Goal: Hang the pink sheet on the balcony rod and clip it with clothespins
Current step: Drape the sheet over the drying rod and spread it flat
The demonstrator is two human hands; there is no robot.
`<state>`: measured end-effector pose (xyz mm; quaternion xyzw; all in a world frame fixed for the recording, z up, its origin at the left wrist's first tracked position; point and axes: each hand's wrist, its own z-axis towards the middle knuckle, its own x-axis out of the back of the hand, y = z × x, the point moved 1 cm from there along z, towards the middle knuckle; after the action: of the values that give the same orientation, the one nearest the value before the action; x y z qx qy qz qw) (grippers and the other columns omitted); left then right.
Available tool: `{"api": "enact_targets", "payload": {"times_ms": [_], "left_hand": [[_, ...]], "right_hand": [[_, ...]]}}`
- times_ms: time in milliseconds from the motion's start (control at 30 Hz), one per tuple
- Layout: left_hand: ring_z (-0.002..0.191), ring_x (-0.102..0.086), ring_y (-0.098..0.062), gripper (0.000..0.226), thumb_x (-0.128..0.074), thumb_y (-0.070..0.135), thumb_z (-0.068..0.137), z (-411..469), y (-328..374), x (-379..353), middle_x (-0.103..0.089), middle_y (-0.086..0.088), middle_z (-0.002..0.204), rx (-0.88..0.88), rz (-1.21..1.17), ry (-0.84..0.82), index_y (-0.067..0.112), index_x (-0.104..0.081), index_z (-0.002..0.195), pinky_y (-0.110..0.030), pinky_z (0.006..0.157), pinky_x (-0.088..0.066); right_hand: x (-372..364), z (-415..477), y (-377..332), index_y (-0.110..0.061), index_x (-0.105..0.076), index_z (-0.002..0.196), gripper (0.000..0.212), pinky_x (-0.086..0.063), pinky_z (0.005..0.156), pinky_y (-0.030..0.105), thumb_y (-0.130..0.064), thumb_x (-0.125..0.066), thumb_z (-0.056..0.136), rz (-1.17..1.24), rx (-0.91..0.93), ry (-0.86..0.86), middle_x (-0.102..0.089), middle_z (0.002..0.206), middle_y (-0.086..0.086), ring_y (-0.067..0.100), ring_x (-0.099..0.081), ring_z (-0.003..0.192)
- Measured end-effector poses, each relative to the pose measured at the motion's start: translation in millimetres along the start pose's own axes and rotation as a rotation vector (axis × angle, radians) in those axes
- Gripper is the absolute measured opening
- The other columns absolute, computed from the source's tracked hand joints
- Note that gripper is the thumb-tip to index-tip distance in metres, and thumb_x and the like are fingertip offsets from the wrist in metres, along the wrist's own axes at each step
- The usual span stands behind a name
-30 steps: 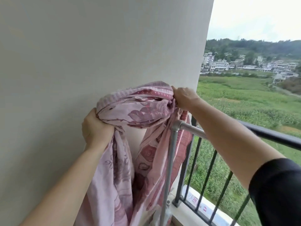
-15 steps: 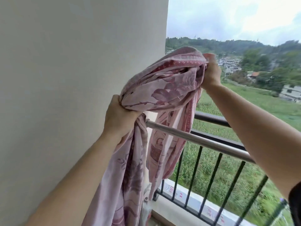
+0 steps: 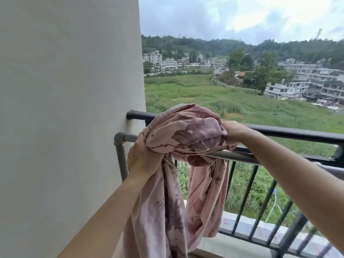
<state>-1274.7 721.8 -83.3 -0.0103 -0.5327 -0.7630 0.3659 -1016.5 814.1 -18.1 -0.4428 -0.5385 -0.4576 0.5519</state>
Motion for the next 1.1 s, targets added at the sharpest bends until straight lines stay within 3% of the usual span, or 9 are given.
{"api": "enact_targets", "payload": {"times_ms": [67,167,267,433,567,767,900,1000,1100], "left_hand": [[0.096,-0.064,-0.022,0.054,-0.061,0.052,0.077,-2,-1,-1,-0.069,0.007,0.101,0.027,-0.031,-0.004,0.032,-0.051,0.126,-0.036,0.081,-0.051],[0.092,-0.063,-0.016,0.05,-0.065,0.053,0.076,-15,0,-6,-0.064,0.018,0.092,0.046,-0.087,0.02,0.039,-0.049,0.122,-0.036,0.082,-0.05],[0.092,-0.063,-0.012,0.055,-0.065,0.058,0.071,-36,12,-14,-0.064,0.021,0.093,0.043,-0.139,0.031,0.044,-0.047,0.121,-0.037,0.083,-0.051],[0.099,-0.064,-0.008,0.068,-0.072,0.062,0.063,-74,55,-36,-0.066,0.021,0.105,0.032,-0.246,-0.062,0.041,-0.048,0.123,-0.042,0.089,-0.054],[0.098,-0.065,-0.005,0.073,-0.077,0.06,0.059,-104,109,-66,-0.069,0.017,0.106,-0.013,-0.337,-0.118,0.035,-0.054,0.124,-0.037,0.088,-0.056],[0.096,-0.065,-0.006,0.074,-0.078,0.059,0.056,-161,202,-124,-0.069,0.015,0.106,-0.088,-0.447,-0.066,0.032,-0.056,0.121,-0.035,0.086,-0.056],[0.094,-0.067,-0.006,0.075,-0.083,0.057,0.055,-199,237,-165,-0.069,0.015,0.104,-0.036,-0.531,-0.096,0.033,-0.053,0.12,-0.038,0.084,-0.058],[0.106,-0.064,-0.016,0.096,-0.086,0.056,0.044,-214,229,-185,-0.064,0.005,0.114,0.061,-0.485,-0.238,0.028,-0.048,0.128,-0.042,0.09,-0.056],[0.12,-0.051,-0.019,0.138,-0.09,0.048,0.038,-247,217,-203,-0.048,0.002,0.134,0.155,-0.327,-0.431,0.032,-0.01,0.15,-0.04,0.105,-0.044]], "right_hand": [[-6,-4,3,-0.016,-0.053,0.072,0.024,-0.055,0.05,0.026,-0.001,-0.054,0.09,-0.007,-0.002,-0.044,-0.069,0.088,0.009,0.017,-0.064,0.061],[-8,-15,9,-0.011,-0.065,0.083,0.013,-0.055,0.074,0.035,-0.013,-0.056,0.091,-0.018,0.021,0.013,-0.071,0.098,0.011,0.025,-0.063,0.079],[-5,-34,18,-0.009,-0.068,0.106,0.022,-0.052,0.086,0.037,-0.021,-0.057,0.091,0.045,0.068,0.12,-0.071,0.108,0.01,0.031,-0.064,0.098],[18,-71,66,-0.011,-0.065,0.097,0.019,-0.052,0.069,0.029,-0.005,-0.054,0.083,0.077,0.018,0.169,-0.074,0.099,0.011,0.025,-0.066,0.078],[40,-113,121,-0.009,-0.071,0.098,0.021,-0.042,0.07,0.027,-0.005,-0.058,0.083,0.201,-0.03,0.317,-0.073,0.095,0.012,0.03,-0.067,0.09],[55,-185,201,-0.018,-0.064,0.084,0.006,-0.038,0.073,0.027,-0.014,-0.068,0.084,0.53,-0.035,0.588,-0.067,0.088,0.005,0.02,-0.057,0.085],[55,-212,260,-0.01,-0.063,0.119,0.031,-0.047,0.08,0.033,-0.022,-0.067,0.09,0.566,-0.152,0.624,-0.069,0.113,0.012,0.027,-0.061,0.099],[41,-224,275,-0.011,-0.051,0.135,0.046,-0.047,0.094,0.037,-0.021,-0.063,0.092,0.447,-0.188,0.436,-0.063,0.128,0.014,0.031,-0.058,0.115],[2,-249,289,-0.006,-0.05,0.138,0.049,-0.044,0.102,0.039,-0.012,-0.056,0.089,0.439,-0.173,0.425,-0.061,0.131,0.018,0.034,-0.055,0.121]]}}
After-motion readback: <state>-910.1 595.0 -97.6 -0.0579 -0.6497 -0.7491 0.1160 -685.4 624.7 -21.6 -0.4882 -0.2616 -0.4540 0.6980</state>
